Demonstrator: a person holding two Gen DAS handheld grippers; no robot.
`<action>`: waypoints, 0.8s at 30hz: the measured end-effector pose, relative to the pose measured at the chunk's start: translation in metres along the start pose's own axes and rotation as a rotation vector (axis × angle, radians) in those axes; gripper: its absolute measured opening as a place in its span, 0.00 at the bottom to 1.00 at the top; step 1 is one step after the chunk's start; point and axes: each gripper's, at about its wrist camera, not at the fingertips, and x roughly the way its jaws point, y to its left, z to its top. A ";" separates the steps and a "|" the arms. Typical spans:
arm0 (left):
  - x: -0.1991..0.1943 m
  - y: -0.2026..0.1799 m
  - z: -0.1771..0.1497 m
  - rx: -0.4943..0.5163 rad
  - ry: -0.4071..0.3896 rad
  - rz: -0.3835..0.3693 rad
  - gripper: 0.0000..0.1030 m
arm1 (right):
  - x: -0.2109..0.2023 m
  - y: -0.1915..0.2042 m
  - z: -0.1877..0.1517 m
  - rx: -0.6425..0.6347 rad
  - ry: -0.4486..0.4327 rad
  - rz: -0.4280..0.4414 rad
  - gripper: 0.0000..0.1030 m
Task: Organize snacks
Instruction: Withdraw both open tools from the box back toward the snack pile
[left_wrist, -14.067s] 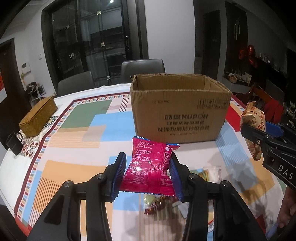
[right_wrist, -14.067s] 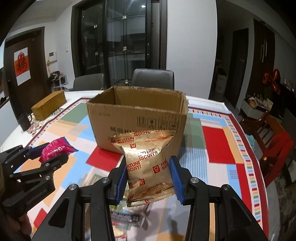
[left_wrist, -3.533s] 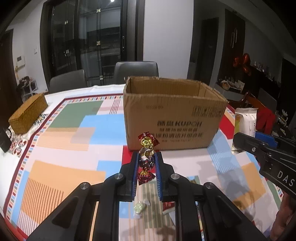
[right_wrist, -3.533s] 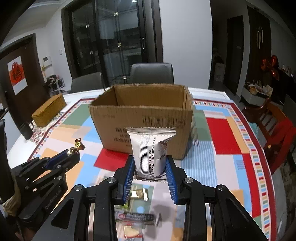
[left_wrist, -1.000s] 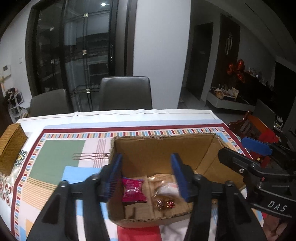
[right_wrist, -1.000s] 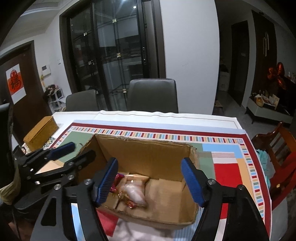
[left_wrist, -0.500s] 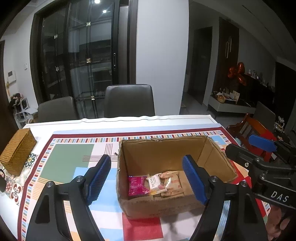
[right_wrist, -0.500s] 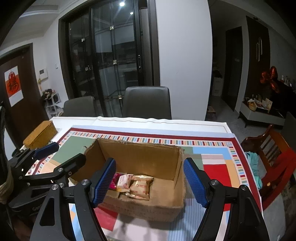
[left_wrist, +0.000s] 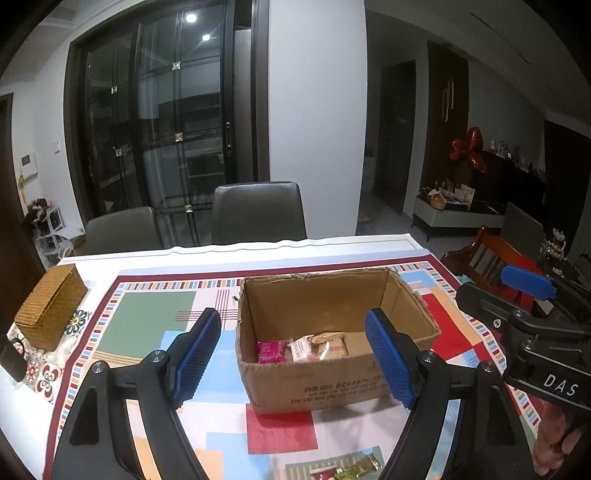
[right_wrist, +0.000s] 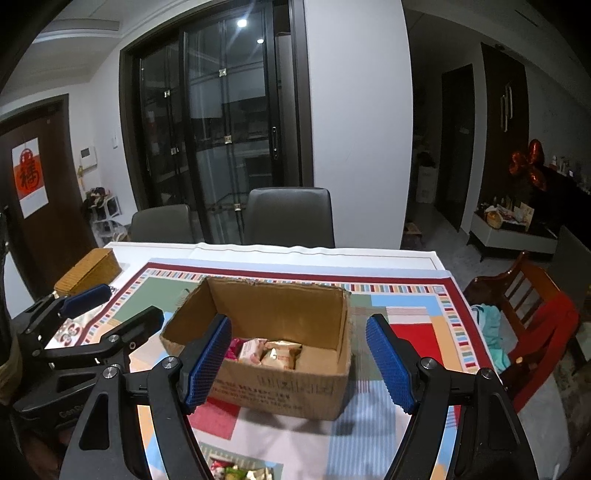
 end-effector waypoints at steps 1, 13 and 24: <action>-0.004 -0.001 -0.002 0.002 -0.003 0.002 0.78 | -0.003 0.000 -0.001 0.000 -0.002 -0.001 0.74; -0.035 0.000 -0.024 -0.004 -0.002 0.009 0.78 | -0.034 0.009 -0.020 -0.016 -0.017 -0.008 0.74; -0.054 0.003 -0.046 -0.003 0.005 0.008 0.78 | -0.058 0.018 -0.044 -0.029 -0.015 -0.010 0.74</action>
